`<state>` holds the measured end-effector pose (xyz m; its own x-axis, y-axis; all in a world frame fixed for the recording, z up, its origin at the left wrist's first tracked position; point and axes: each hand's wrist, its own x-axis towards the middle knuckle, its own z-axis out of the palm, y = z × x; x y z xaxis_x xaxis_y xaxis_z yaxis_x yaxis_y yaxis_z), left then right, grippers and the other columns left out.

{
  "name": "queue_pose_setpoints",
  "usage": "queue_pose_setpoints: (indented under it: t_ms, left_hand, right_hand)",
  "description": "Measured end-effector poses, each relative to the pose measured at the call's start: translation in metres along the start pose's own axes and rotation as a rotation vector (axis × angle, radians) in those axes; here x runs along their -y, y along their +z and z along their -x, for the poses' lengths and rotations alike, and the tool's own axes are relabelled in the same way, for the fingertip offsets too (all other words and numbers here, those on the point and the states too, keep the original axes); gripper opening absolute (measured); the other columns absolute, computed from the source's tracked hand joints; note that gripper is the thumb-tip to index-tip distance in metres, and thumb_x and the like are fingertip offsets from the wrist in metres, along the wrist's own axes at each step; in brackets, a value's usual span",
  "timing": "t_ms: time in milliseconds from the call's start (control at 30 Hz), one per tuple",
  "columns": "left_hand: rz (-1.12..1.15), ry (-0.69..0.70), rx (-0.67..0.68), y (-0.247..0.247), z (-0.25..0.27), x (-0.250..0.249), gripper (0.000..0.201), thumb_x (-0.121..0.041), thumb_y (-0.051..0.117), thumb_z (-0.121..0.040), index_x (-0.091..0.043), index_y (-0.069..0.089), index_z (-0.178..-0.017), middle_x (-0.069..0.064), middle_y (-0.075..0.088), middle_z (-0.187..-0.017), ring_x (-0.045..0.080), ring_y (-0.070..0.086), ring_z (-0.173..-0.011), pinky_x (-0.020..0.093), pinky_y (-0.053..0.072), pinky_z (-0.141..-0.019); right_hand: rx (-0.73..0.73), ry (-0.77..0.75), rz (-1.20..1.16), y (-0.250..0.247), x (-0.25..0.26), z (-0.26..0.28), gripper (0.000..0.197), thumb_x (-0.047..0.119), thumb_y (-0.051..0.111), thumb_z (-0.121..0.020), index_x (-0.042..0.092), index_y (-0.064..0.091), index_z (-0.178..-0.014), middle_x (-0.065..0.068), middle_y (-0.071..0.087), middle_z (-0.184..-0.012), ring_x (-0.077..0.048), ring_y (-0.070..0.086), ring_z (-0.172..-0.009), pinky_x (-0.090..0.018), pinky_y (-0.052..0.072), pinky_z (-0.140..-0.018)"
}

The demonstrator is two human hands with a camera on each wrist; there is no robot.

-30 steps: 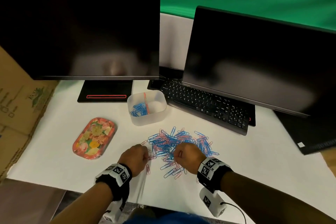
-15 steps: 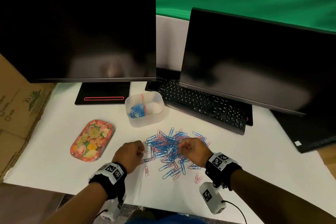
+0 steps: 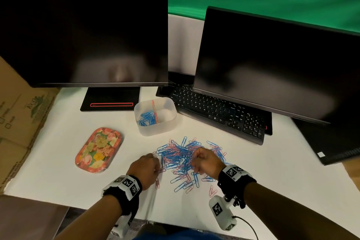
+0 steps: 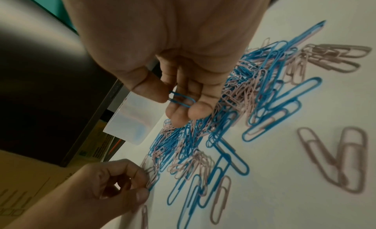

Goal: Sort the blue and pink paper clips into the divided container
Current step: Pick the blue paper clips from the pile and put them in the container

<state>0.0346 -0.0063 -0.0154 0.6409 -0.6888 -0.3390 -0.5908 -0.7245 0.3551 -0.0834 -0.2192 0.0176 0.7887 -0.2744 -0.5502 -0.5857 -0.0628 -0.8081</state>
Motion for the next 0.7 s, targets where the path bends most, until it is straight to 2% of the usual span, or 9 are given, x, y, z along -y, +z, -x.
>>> queue_pose_setpoints:
  t_ms: [133,200,233,300,400,467,567,700]
  left_hand:
    - [-0.006,0.018,-0.003,-0.003,-0.005,0.0,0.009,-0.027,0.057,-0.086,-0.024,0.063,-0.092,-0.003,0.056,-0.106,0.019,0.056,-0.102,0.032,0.048,-0.08]
    - [0.013,0.026,-0.015,-0.005,-0.007,0.0,0.008,-0.026,0.057,-0.085,-0.023,0.063,-0.09,-0.002,0.057,-0.103,0.019,0.056,-0.1,0.031,0.047,-0.079]
    - [0.025,0.029,-0.022,-0.006,-0.007,0.0,0.008,-0.025,0.057,-0.084,-0.023,0.063,-0.088,-0.003,0.059,-0.1,0.019,0.056,-0.098,0.03,0.046,-0.078]
    - [0.064,0.035,-0.033,-0.008,-0.008,-0.001,0.008,-0.022,0.056,-0.083,-0.024,0.064,-0.086,-0.004,0.063,-0.095,0.019,0.058,-0.093,0.028,0.044,-0.073]
    - [0.155,0.028,-0.034,-0.012,-0.006,-0.002,0.012,-0.017,0.057,-0.081,-0.026,0.064,-0.086,-0.005,0.067,-0.087,0.018,0.061,-0.084,0.027,0.047,-0.071]
    - [0.255,0.023,-0.028,-0.012,-0.006,0.0,0.018,-0.013,0.058,-0.078,-0.029,0.06,-0.086,-0.009,0.065,-0.077,0.015,0.061,-0.077,0.028,0.05,-0.072]
    - [0.443,0.023,-0.048,-0.014,-0.006,0.002,0.03,-0.005,0.061,-0.075,-0.035,0.059,-0.081,-0.008,0.061,-0.065,0.01,0.057,-0.063,0.027,0.051,-0.067]
    - [0.585,-0.048,-0.033,-0.018,-0.009,0.003,0.032,-0.002,0.067,-0.077,-0.034,0.065,-0.08,-0.005,0.067,-0.074,0.003,0.059,-0.064,0.015,0.048,-0.067]
  right_hand:
    - [-0.018,-0.115,0.295,0.002,-0.003,-0.002,0.019,0.004,0.054,-0.084,0.022,0.051,-0.08,0.004,0.051,-0.066,-0.015,0.047,-0.059,-0.029,0.043,-0.062]
    - [-0.008,-0.182,0.453,0.003,-0.005,-0.001,0.017,0.009,0.052,-0.084,0.026,0.052,-0.084,0.009,0.049,-0.066,-0.011,0.045,-0.059,-0.027,0.041,-0.063]
    - [0.01,-0.209,0.53,0.004,-0.005,-0.001,0.016,0.011,0.05,-0.085,0.026,0.054,-0.088,0.009,0.051,-0.07,-0.011,0.047,-0.063,-0.026,0.042,-0.065]
    - [0.05,-0.254,0.741,0.005,-0.003,0.0,0.02,0.014,0.047,-0.087,0.026,0.058,-0.1,0.006,0.058,-0.09,-0.016,0.055,-0.082,-0.026,0.045,-0.076]
    - [0.104,-0.322,1.001,0.009,-0.003,-0.004,0.031,0.013,0.048,-0.091,0.023,0.058,-0.118,-0.002,0.058,-0.118,-0.023,0.054,-0.108,-0.031,0.045,-0.093]
    - [0.119,-0.355,1.068,0.011,-0.003,-0.008,0.032,0.01,0.046,-0.093,0.02,0.058,-0.122,-0.004,0.056,-0.121,-0.025,0.053,-0.113,-0.033,0.045,-0.093]
    - [0.109,-0.411,1.114,0.013,-0.001,-0.011,0.028,0.014,0.045,-0.096,0.016,0.061,-0.119,-0.006,0.057,-0.117,-0.025,0.052,-0.111,-0.034,0.044,-0.089]
    - [0.089,-0.428,1.016,0.012,0.0,-0.012,0.021,0.018,0.047,-0.095,0.013,0.066,-0.103,-0.005,0.058,-0.105,-0.023,0.054,-0.101,-0.03,0.043,-0.081]
